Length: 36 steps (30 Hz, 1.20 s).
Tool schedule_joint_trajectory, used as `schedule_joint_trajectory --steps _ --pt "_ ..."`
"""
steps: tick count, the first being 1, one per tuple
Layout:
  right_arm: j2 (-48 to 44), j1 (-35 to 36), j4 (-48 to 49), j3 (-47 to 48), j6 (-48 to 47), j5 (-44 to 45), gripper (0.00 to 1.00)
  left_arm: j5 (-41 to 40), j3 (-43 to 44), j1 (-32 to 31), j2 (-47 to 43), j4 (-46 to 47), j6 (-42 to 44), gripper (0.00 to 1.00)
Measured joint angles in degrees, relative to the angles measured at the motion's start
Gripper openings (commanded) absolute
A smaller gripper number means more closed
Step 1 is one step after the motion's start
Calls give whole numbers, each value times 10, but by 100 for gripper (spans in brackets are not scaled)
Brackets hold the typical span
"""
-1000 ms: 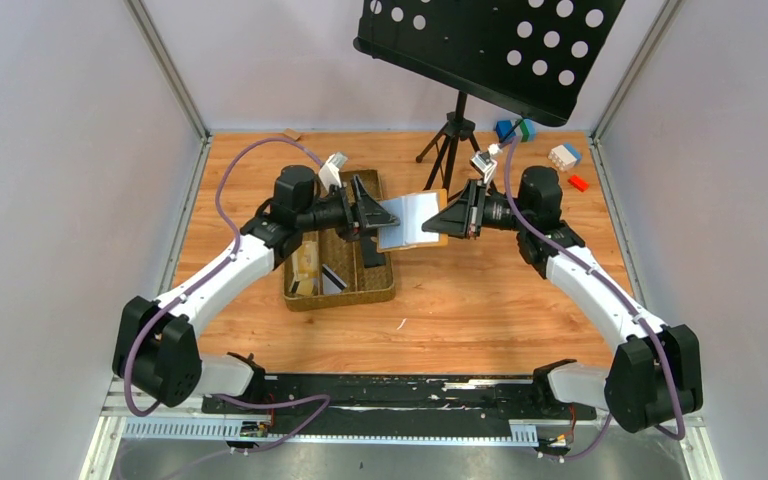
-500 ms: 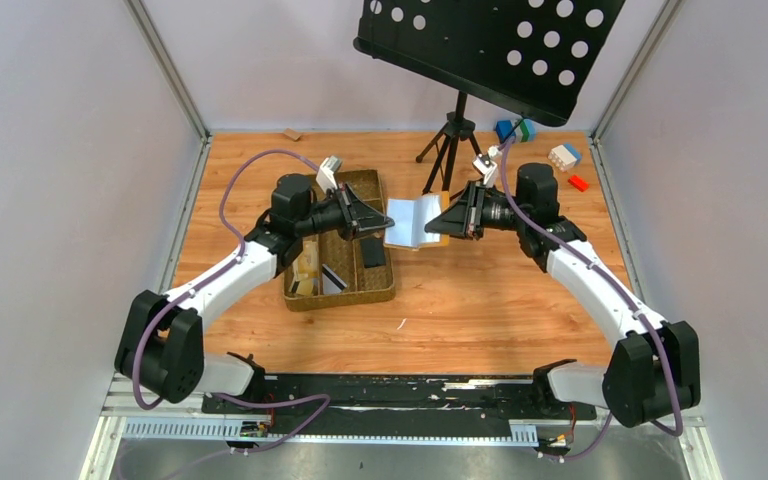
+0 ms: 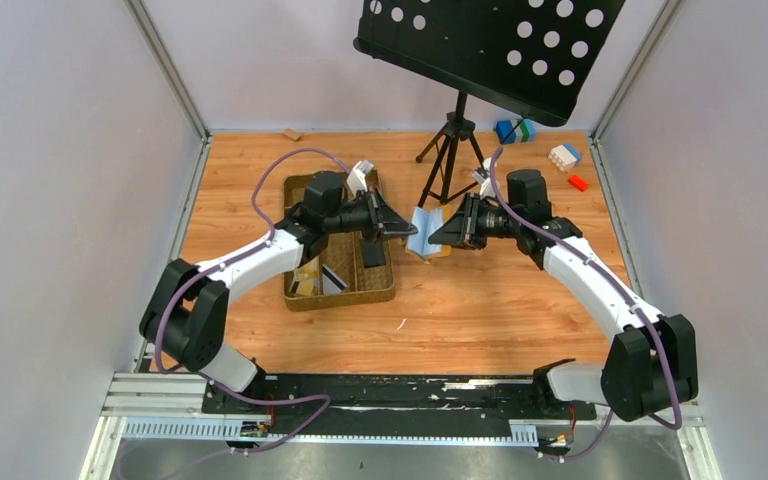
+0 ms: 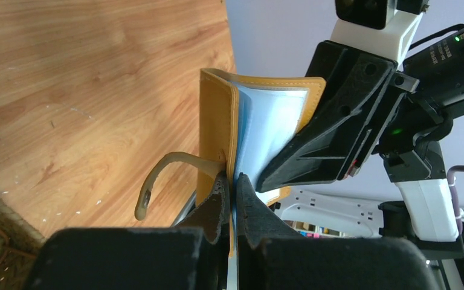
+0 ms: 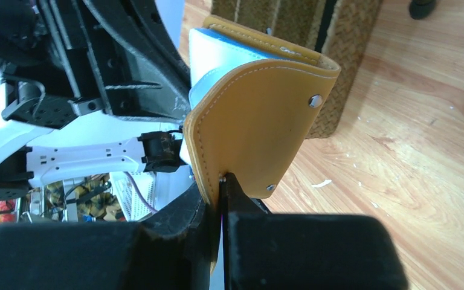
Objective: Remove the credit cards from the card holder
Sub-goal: Place the card holder at the center of the board.
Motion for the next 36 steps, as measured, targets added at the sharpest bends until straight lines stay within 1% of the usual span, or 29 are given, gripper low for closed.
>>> schedule_joint_trajectory --steps 7,8,9,11,13,15,17,18,19,20,22,23,24,25,26,27,28,29,31,33,36 --pt "12 -3 -42 -2 -22 39 0 1 37 -33 63 16 -8 0" --pt "14 -6 -54 -2 -26 47 0 1 39 -36 74 20 -11 2" --pt "16 -9 -68 -2 -30 56 0 1 45 -41 88 21 -13 6" --pt "20 -16 -98 -2 -40 74 0 0 53 -48 109 19 -9 22" --pt "21 -20 -129 -2 -56 97 0 -4 66 -55 124 -2 8 36" --pt "26 -22 -172 0 -83 140 0 -9 92 -62 137 -54 39 48" --pt "37 -23 -212 3 -112 184 0 -23 127 -68 143 -125 84 59" --pt "43 -23 -226 5 -124 202 0 -30 137 -69 143 -150 101 63" --pt "50 -23 -242 7 -140 223 0 -42 151 -70 143 -181 123 65" --pt "61 -23 -260 10 -161 251 0 -54 162 -70 143 -209 141 67" --pt "73 -21 -273 12 -177 275 0 -78 171 -71 139 -256 173 67" --pt "81 -20 -280 13 -187 290 2 -86 171 -71 137 -272 183 67" --pt "91 -19 -286 15 -195 304 7 -99 171 -71 134 -298 197 67" --pt "103 -16 -290 17 -202 318 17 -108 171 -70 131 -316 206 67" --pt "114 -11 -294 21 -209 331 31 -116 171 -70 128 -330 214 67" --pt "125 -6 -298 25 -214 345 41 -123 171 -70 125 -342 221 67" --pt "134 0 -299 29 -216 354 49 -128 171 -69 122 -350 225 67" --pt "144 9 -300 33 -225 366 54 -134 170 -69 117 -358 229 67" --pt "148 23 -297 36 -231 372 58 -140 165 -66 106 -364 231 67" --pt "143 31 -293 36 -235 367 58 -144 152 -60 87 -368 232 67" --pt "120 37 -268 24 -235 336 58 -145 129 -47 59 -369 230 67"
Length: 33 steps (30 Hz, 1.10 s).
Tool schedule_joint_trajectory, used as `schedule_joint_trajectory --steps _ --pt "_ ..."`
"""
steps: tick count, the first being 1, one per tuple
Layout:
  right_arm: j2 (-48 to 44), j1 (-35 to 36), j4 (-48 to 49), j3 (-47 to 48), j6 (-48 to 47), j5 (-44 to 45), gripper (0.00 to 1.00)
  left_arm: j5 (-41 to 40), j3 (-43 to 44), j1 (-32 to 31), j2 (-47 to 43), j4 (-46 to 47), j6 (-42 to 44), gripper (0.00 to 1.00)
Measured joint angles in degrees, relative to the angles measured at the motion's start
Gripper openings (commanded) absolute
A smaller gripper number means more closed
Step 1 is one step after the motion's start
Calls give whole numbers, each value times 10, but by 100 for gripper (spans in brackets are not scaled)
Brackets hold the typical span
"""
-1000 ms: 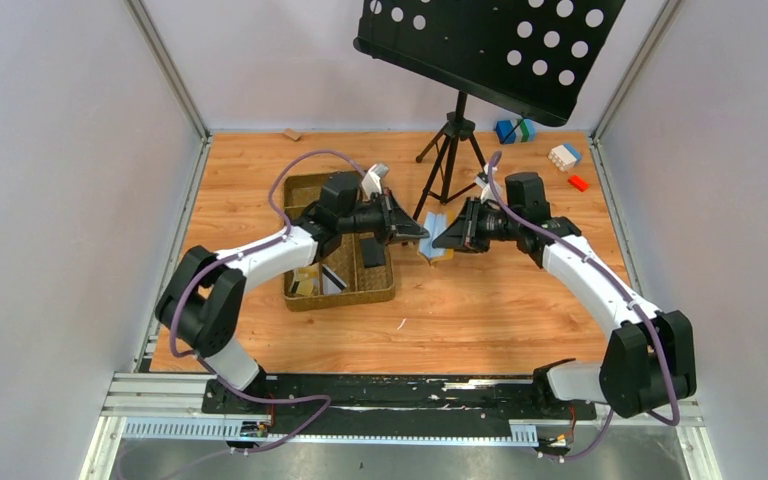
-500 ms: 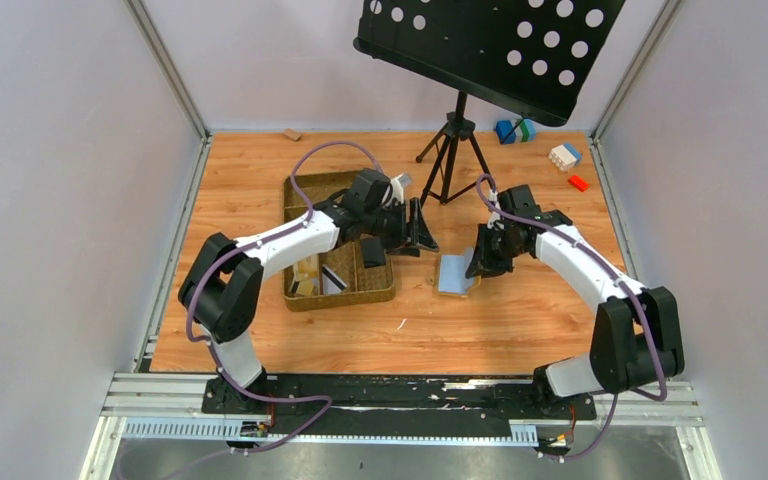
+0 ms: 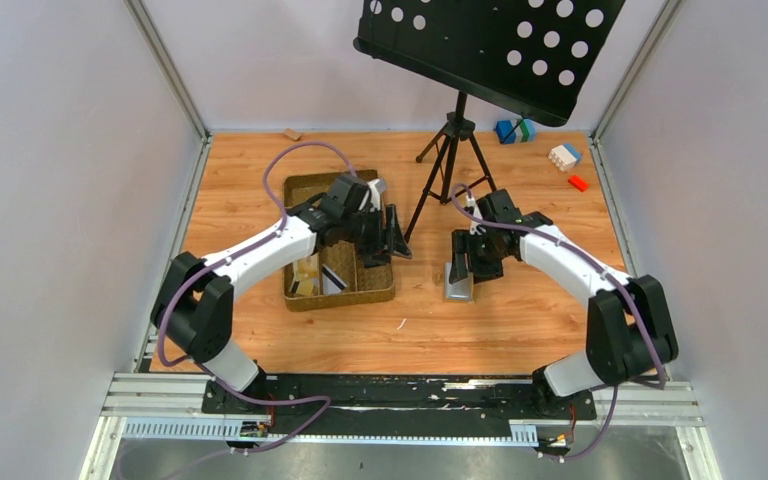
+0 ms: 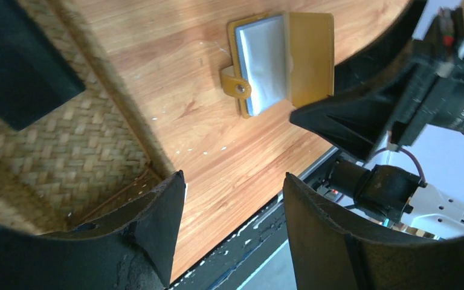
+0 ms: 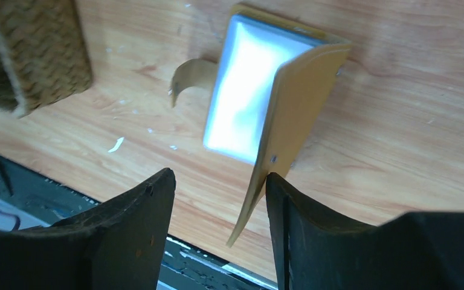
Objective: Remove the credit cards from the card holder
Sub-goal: Place the card holder at the center of the board.
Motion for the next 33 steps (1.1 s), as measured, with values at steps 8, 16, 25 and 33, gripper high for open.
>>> schedule_joint_trajectory --steps 8,16,25,33 --pt "-89 0 65 -71 17 -85 57 -8 -44 39 -59 -7 -4 66" --pt "-23 0 118 -89 26 -123 91 -14 -66 42 -86 -19 -8 65" --pt "19 -8 130 -89 25 -129 90 -38 -101 50 -151 -40 -7 71" --pt "-24 -19 126 -83 11 -116 86 -109 -103 53 -216 -82 30 100"
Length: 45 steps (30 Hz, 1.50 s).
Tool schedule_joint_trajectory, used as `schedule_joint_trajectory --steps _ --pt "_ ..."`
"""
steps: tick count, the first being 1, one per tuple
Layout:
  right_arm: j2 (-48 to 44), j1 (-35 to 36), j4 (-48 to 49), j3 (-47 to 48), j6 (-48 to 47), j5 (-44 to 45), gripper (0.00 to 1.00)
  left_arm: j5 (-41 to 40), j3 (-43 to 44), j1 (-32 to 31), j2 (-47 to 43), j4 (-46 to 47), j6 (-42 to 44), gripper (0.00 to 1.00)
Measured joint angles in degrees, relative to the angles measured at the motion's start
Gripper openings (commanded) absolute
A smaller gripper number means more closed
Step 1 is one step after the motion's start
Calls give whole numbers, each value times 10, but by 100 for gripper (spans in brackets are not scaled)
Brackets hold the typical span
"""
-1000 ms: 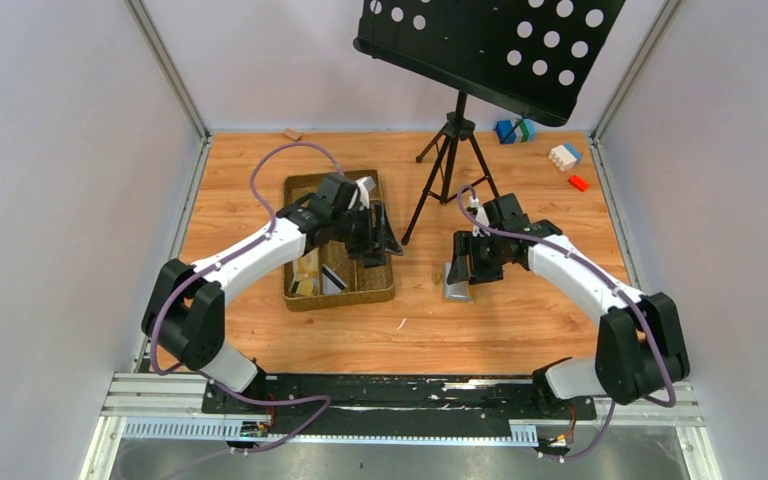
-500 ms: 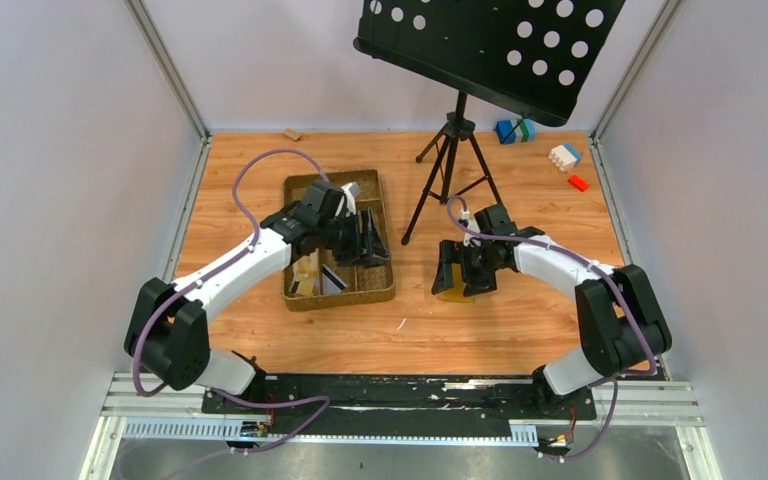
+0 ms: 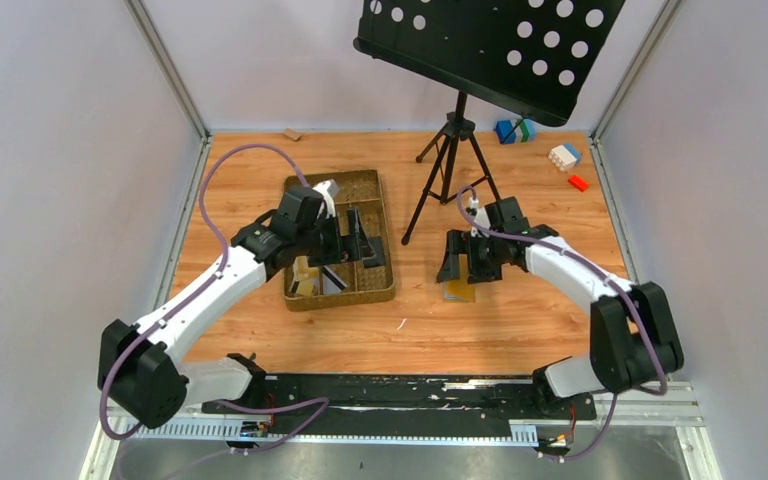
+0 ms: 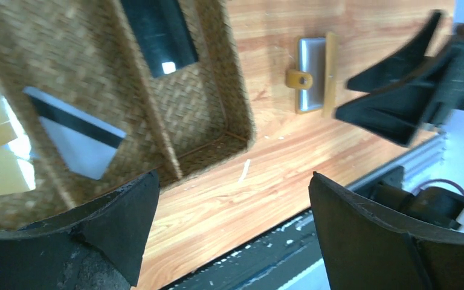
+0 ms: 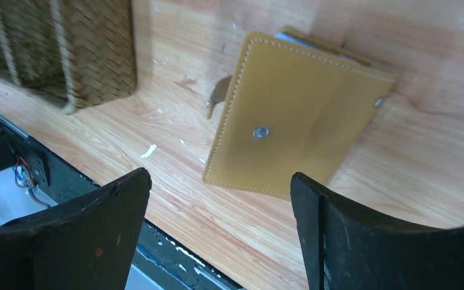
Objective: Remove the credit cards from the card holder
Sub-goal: Place the card holder at the center of the board, then reset both arms
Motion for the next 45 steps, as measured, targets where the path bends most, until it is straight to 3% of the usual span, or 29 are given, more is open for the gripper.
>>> schedule_joint_trajectory --steps 4,11,18,21,31,37,45 --pt "-76 -5 1 9 -1 45 89 -63 0 0 -35 -32 29 100" --pt "-202 -28 40 -23 40 146 93 -259 -16 0 -169 -62 72 100" --pt "-229 -35 63 -44 52 294 100 -460 -216 1 -369 54 169 96" --pt "-210 -38 77 -43 49 345 100 -513 -289 5 -393 120 216 98" --pt "-113 -58 147 -42 3 454 97 -530 -374 133 -244 308 292 100" --pt "-49 -91 207 -44 -44 497 94 -512 -440 160 -171 435 314 100" --pt "5 -134 328 -101 -72 500 95 -477 -410 191 -59 541 350 100"
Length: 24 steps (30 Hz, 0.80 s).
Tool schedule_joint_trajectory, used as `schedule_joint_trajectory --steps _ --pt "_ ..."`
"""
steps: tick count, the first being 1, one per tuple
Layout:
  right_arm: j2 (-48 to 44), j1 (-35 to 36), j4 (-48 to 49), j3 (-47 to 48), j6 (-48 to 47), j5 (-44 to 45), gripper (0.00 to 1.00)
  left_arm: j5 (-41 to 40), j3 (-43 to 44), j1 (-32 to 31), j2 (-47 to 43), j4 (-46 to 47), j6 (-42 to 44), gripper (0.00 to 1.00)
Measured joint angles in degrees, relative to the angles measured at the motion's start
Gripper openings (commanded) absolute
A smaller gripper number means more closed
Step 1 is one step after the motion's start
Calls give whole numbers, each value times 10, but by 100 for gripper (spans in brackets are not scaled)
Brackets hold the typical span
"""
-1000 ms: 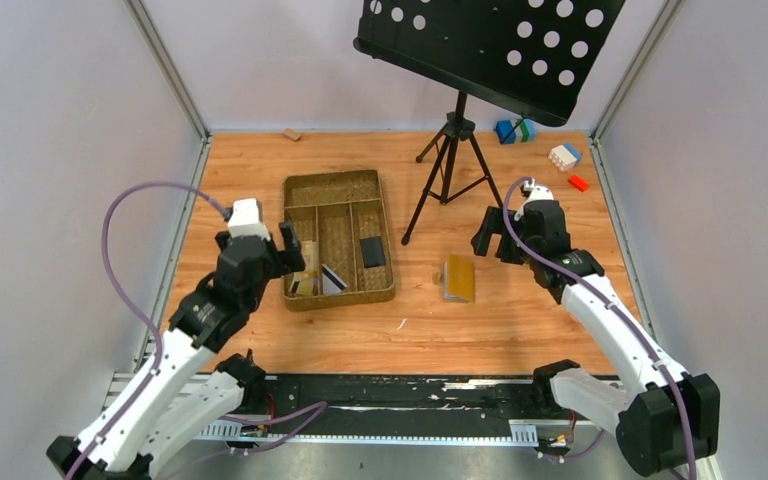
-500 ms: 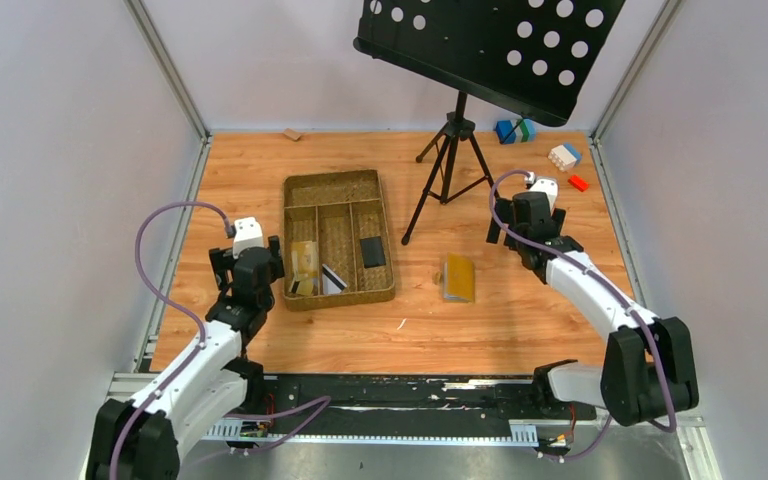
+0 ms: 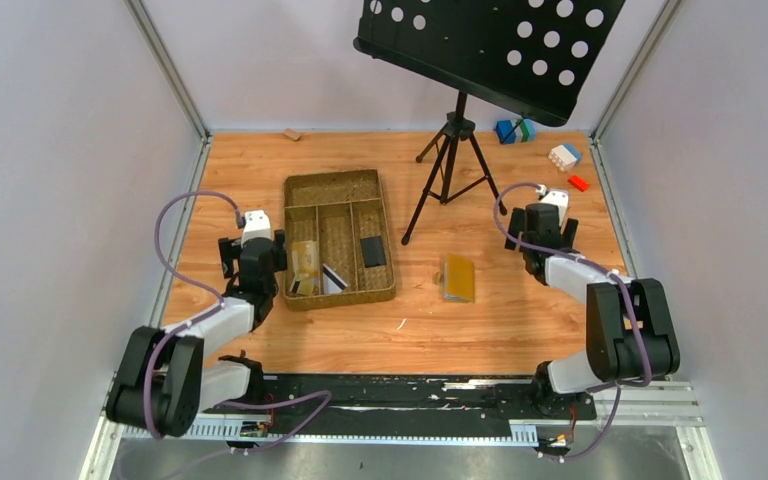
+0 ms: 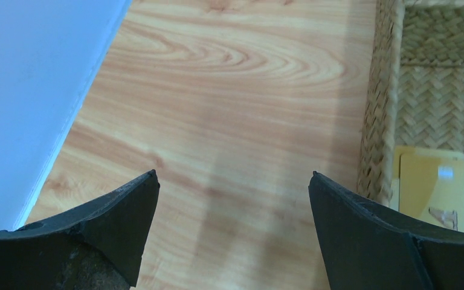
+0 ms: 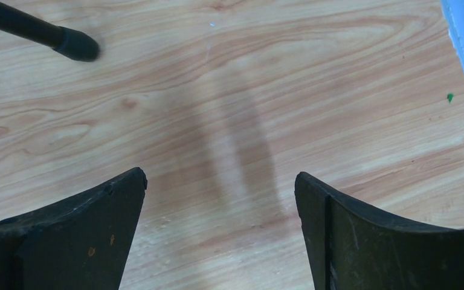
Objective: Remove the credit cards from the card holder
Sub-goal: Reset both arms
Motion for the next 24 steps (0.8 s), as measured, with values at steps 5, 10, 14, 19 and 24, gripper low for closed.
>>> schedule_joint_trajectory --steps 5,10,14,19,24 --pt "-11 -43 100 -76 -21 -62 95 24 60 13 94 42 28 100" --pt "-20 -47 170 -105 -61 -123 95 65 70 30 120 73 51 100" --pt "-23 -55 242 -116 -91 -155 96 97 90 41 155 96 57 100" --pt "-40 -73 339 -181 -113 -192 98 115 90 42 157 109 62 100" --pt "-47 -71 443 -258 -125 -197 100 119 69 37 153 144 66 100"
